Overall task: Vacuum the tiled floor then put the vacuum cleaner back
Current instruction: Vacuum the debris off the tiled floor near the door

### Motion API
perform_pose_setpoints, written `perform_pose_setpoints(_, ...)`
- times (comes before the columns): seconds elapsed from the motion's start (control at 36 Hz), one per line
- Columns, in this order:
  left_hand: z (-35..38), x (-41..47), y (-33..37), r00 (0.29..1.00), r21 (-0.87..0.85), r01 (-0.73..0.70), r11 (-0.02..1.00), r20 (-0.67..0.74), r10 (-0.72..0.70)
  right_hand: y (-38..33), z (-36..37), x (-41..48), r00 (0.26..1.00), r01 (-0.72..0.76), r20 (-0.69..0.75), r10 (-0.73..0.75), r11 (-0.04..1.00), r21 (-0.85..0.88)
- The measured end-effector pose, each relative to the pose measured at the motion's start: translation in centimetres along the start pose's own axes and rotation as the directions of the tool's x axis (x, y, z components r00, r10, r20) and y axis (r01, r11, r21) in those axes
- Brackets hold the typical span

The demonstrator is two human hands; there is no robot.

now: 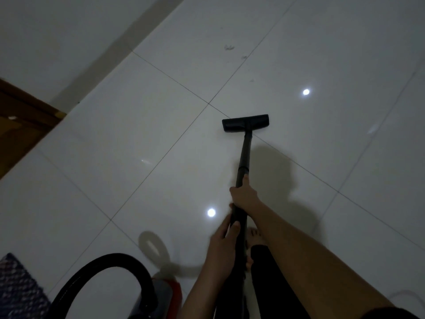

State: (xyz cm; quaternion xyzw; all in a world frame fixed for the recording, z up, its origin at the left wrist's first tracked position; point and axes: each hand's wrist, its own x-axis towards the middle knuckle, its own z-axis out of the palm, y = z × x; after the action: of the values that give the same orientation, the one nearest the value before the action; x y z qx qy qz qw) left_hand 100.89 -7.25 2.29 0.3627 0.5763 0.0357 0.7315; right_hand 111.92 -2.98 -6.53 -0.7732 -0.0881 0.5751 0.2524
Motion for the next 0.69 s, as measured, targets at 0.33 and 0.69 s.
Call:
perform_pose_setpoints(0.33, -0.3, -1.7, -3.0, 0.996, 0.045, -0.001, 0.999, 0.086, -0.003, 3.4, 0.4, -1.6, 1.0, -0.006, -0.003, 0.006, 1.0, 0.015)
perform_pose_setpoints(0.69, 2.1, 2.3, -2.2, 0.996, 0.011, 0.022, 1.0, 0.082, -0.023, 2.3, -2.1, 2.3, 1.0, -0.024, 0.008, 0.025, 0.995, -0.094)
